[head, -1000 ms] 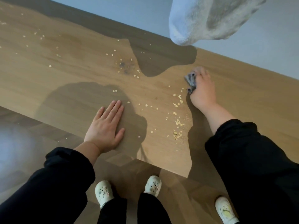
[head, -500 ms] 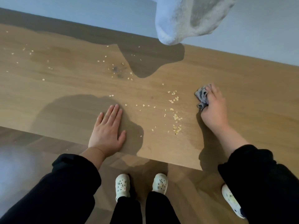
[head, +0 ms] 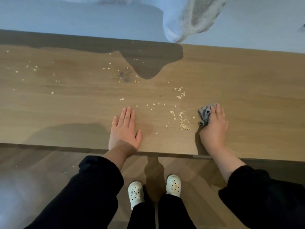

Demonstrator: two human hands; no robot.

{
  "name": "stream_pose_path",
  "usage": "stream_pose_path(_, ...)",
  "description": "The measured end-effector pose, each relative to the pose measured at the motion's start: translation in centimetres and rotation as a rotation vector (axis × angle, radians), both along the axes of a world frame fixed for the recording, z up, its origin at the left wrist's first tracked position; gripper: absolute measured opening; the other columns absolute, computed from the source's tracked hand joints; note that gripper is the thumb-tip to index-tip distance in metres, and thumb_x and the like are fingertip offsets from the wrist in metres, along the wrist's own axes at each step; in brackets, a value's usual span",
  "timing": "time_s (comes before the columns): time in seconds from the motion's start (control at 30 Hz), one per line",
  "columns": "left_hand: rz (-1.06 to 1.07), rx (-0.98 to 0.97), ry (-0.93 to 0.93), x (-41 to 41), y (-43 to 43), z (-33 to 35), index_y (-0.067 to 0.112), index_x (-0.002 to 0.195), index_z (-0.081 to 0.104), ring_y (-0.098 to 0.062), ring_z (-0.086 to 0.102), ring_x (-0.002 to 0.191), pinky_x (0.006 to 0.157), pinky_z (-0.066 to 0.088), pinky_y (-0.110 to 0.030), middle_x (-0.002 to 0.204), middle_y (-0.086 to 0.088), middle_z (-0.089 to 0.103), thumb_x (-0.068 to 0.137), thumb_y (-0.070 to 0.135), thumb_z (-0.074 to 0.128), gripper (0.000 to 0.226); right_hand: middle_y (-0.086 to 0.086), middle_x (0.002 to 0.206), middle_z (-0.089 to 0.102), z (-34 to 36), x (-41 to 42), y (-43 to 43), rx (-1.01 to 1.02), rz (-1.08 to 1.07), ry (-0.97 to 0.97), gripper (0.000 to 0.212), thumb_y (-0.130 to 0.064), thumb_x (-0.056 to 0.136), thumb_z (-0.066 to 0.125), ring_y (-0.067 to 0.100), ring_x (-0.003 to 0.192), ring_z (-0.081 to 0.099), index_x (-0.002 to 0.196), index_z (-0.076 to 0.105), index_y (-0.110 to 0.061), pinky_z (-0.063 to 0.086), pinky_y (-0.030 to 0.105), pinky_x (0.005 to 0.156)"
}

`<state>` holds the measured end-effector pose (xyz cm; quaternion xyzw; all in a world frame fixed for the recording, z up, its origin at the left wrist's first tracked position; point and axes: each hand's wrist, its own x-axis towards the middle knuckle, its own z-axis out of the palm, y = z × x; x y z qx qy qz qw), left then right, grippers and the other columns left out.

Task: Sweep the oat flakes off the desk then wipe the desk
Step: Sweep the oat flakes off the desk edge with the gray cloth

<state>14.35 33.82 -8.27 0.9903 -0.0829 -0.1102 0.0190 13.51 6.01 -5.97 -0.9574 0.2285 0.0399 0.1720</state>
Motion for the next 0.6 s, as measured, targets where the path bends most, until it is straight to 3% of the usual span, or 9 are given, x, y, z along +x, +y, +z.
stream_pose_path(0.17,-0.016,-0.013,0.002,-0.1,0.1,0.1,0.008,0.153,-0.004,-0.022,-0.012,0.148,0.118,-0.001,-0.044,0.161,-0.009,-0.011,0.096,0.044,0.024,0.072,0.003,0.164,-0.004,-0.8,0.1,8.1,0.034,0.063,-0.005,0.084,0.001,0.087,0.056,0.023,0.15,-0.006,0.155,0.008,-0.013,-0.002,0.044,0.12)
stream_pose_path(0.27,-0.019,-0.075,0.019,0.0,0.4,0.3,0.008,0.153,0.0,-0.021,-0.01,0.148,0.118,-0.003,-0.042,0.161,-0.009,-0.008,0.097,0.043,0.03,0.073,0.002,0.163,-0.005,-0.5,0.3,8.7,0.088,0.106,0.005,0.088,0.002,0.086,0.057,0.02,0.15,-0.008,0.155,0.006,-0.014,-0.002,0.043,0.122)
stream_pose_path(0.37,-0.095,-0.192,0.034,0.1,1.7,1.0,0.011,0.153,-0.001,-0.017,-0.012,0.148,0.118,-0.007,-0.039,0.161,-0.005,-0.008,0.097,0.04,0.039,0.076,0.0,0.163,0.002,0.1,-0.5,6.6,0.17,-0.018,-0.07,0.089,0.0,0.086,0.063,0.019,0.15,-0.002,0.155,0.01,-0.016,0.003,0.044,0.123)
stream_pose_path(0.47,-0.215,-0.094,-0.026,0.6,5.1,1.2,0.012,0.149,-0.01,-0.017,-0.014,0.146,0.119,-0.006,-0.04,0.16,-0.004,-0.009,0.096,0.047,0.027,0.074,0.004,0.163,0.002,-0.1,-2.1,3.2,0.032,-0.128,-0.039,0.086,-0.002,0.087,0.062,0.023,0.15,0.0,0.155,0.011,-0.013,0.002,0.049,0.121)
stream_pose_path(0.6,-0.096,-0.05,-0.051,2.3,9.3,0.6,0.003,0.152,0.009,-0.024,0.0,0.149,0.12,0.002,-0.043,0.16,-0.013,0.01,0.089,0.052,0.012,0.08,0.006,0.163,0.001,-0.6,-2.8,3.1,-0.06,-0.176,0.016,0.078,-0.002,0.09,0.055,0.027,0.15,0.0,0.155,0.011,-0.009,0.005,0.052,0.12)
